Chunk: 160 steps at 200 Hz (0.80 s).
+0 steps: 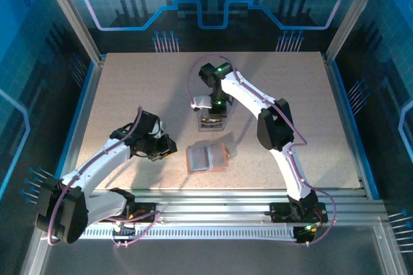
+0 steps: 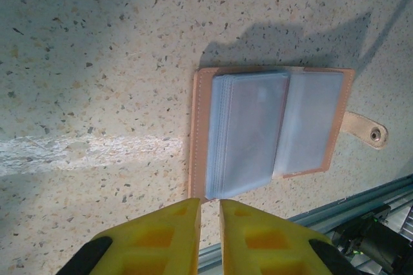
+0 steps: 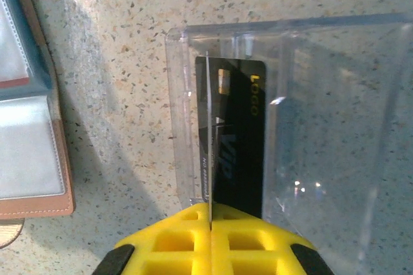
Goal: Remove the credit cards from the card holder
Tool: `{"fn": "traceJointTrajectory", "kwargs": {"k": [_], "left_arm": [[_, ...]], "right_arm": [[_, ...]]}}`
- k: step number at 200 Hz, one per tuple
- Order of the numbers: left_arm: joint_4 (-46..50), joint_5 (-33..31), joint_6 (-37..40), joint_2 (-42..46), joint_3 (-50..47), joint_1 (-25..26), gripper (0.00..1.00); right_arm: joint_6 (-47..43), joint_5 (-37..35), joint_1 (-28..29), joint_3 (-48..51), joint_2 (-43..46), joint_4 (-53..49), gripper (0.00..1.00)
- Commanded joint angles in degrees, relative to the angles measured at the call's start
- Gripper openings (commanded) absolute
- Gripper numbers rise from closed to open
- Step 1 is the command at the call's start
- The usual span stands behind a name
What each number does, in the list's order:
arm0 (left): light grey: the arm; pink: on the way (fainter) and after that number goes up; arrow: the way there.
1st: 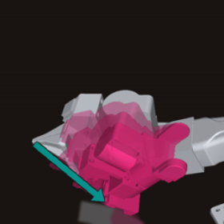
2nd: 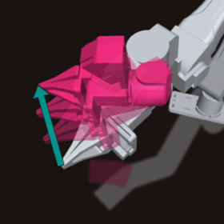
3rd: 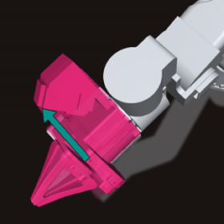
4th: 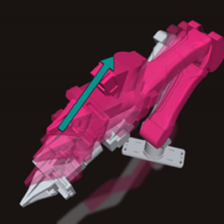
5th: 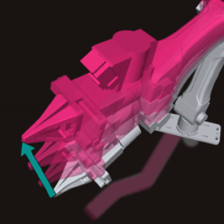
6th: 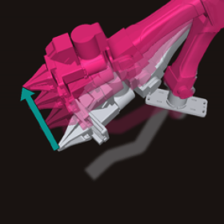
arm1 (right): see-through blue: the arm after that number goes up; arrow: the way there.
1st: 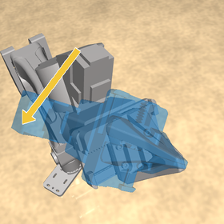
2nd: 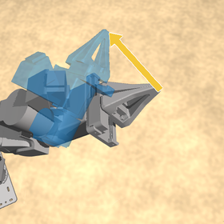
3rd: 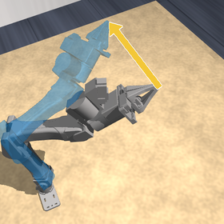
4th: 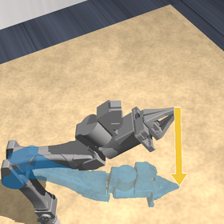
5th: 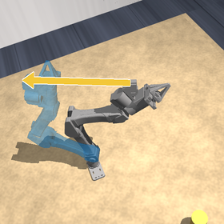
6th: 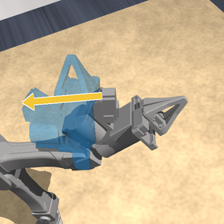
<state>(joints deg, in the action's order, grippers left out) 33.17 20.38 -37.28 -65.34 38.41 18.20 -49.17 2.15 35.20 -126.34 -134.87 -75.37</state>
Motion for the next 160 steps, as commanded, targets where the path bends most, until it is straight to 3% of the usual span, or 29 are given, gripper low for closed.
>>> {"fn": "traceJointTrajectory", "kwargs": {"k": [1,52,107,160], "left_arm": [[0.9,1.2,0.6,1.0,-0.8,-0.6,0.15],[0.3,1.6,0.5,0.8,-0.9,-0.7,0.15],[0.3,1.6,0.8,0.6,-0.9,-0.8,0.14],[-1.2,2.5,0.6,-0.6,-0.8,-0.8,0.14]], "right_arm": [[-0.7,1.8,1.0,-1.5,-1.1,-3.6,0.0],[-0.5,3.4,1.5,-2.6,-2.3,-5.5,0.0],[4.2,-0.8,0.8,-2.4,1.1,1.5,0.21],[6.3,-5.0,0.9,4.0,8.7,7.9,0.25]]}}
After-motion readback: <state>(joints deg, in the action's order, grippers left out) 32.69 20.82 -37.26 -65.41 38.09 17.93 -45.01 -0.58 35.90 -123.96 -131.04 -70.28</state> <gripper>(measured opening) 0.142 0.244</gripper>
